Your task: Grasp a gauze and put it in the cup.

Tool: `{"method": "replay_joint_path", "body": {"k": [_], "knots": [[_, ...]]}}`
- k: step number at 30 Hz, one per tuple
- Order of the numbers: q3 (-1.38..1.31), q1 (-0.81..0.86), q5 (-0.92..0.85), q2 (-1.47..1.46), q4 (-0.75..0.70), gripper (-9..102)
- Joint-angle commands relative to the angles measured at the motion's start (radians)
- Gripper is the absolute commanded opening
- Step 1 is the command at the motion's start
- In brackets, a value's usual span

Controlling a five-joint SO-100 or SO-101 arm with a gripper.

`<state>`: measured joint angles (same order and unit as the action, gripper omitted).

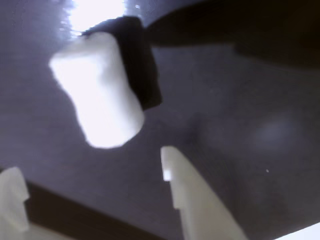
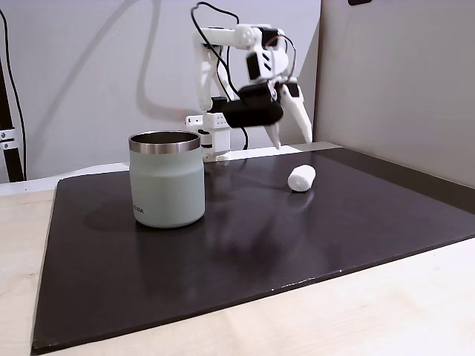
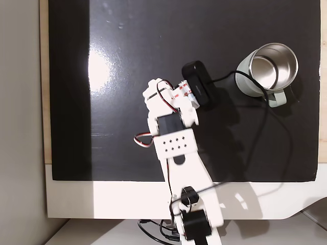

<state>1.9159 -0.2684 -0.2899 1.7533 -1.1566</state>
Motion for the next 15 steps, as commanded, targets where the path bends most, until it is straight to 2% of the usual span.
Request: {"method": "replay_joint_path", "body": {"k": [1, 12, 15], "knots": [[-0.071, -0.038, -0.005, -0.055, 0.026, 31], [-0.198, -0.049, 0.021, -0.353, 0.071, 31], [-0.213, -0.055, 0.023, -0.388, 0.077, 25]]}}
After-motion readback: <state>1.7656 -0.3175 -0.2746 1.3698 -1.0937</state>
